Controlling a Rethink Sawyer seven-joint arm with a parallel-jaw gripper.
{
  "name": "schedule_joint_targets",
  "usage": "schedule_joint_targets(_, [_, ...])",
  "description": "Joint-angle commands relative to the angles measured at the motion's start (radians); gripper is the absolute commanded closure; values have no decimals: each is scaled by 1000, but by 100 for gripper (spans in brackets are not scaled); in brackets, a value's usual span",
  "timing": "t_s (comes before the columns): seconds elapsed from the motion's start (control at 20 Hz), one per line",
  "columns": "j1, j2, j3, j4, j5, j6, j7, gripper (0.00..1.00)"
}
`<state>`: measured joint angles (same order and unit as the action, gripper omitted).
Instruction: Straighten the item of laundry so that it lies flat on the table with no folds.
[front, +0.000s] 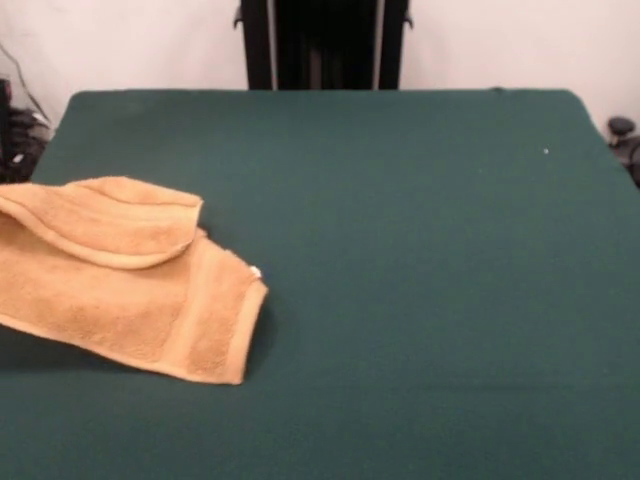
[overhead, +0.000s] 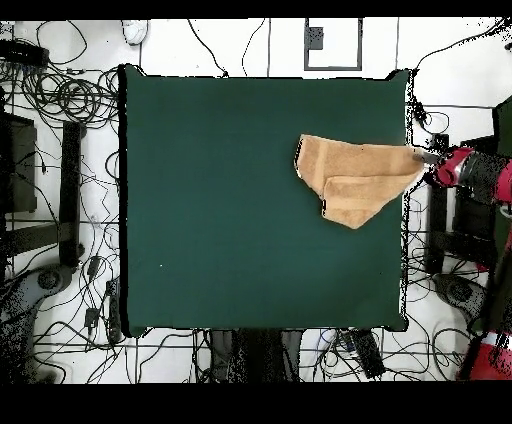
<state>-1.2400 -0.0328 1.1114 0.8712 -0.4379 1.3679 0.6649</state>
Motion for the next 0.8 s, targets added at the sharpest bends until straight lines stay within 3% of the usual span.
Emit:
schedule_joint_targets(0.05, [-2, -251, 16, 346, 52, -194, 164, 100])
schedule_joint_targets(0.4, [3, -418, 0, 440, 88, -232, 214, 100])
schedule_joint_targets(0.6, [23, -470, -20, 414, 110, -196, 174, 100])
schedule_joint_targets(0.8, [47, -467, -49, 372, 120, -179, 138, 100])
